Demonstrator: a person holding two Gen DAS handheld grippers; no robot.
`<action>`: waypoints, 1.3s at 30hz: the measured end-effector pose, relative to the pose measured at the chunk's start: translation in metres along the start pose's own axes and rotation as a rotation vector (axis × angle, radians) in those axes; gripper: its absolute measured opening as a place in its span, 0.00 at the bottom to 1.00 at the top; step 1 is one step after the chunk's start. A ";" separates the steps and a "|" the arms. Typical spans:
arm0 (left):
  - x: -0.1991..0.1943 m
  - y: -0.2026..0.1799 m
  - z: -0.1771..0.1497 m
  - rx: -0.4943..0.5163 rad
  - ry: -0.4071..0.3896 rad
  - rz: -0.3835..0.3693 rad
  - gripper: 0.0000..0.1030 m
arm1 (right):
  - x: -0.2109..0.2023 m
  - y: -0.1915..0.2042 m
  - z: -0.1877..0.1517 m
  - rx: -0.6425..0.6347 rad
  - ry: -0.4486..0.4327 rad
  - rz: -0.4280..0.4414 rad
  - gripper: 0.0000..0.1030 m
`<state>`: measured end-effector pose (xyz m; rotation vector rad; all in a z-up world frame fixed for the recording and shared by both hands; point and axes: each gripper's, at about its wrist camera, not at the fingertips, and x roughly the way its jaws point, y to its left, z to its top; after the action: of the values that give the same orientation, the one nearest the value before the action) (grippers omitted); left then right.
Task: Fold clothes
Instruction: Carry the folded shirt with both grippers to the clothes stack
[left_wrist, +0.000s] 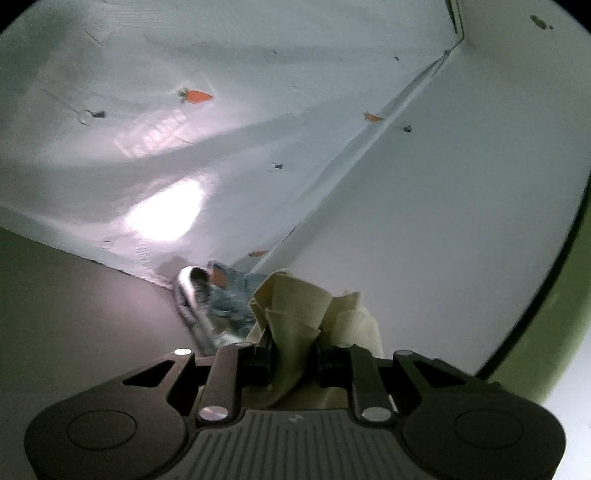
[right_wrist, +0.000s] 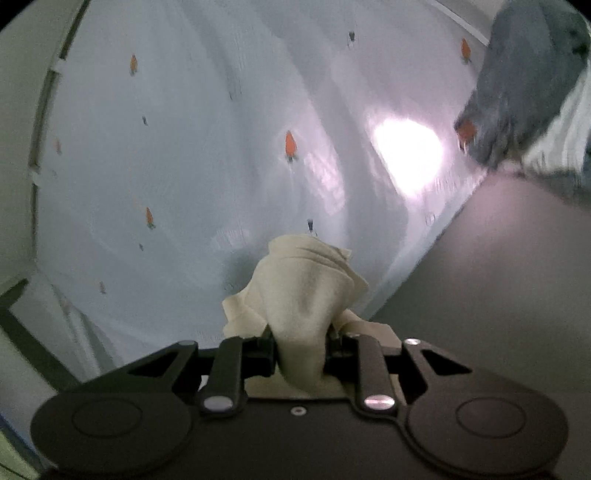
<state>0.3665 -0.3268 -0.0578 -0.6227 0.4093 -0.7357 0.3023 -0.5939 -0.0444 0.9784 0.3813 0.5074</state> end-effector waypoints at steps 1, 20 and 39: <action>0.016 -0.014 -0.007 -0.001 -0.011 0.004 0.21 | -0.008 -0.009 0.019 -0.008 0.007 0.012 0.23; 0.296 -0.132 -0.005 0.179 0.003 0.037 0.20 | -0.061 -0.082 0.288 -0.520 -0.080 -0.147 0.23; 0.488 -0.007 0.042 0.197 0.008 0.283 0.19 | 0.128 -0.185 0.371 -0.945 -0.060 -0.563 0.26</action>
<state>0.7161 -0.6690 -0.0850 -0.3663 0.4165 -0.5012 0.6441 -0.8606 -0.0249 -0.0450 0.2920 0.0977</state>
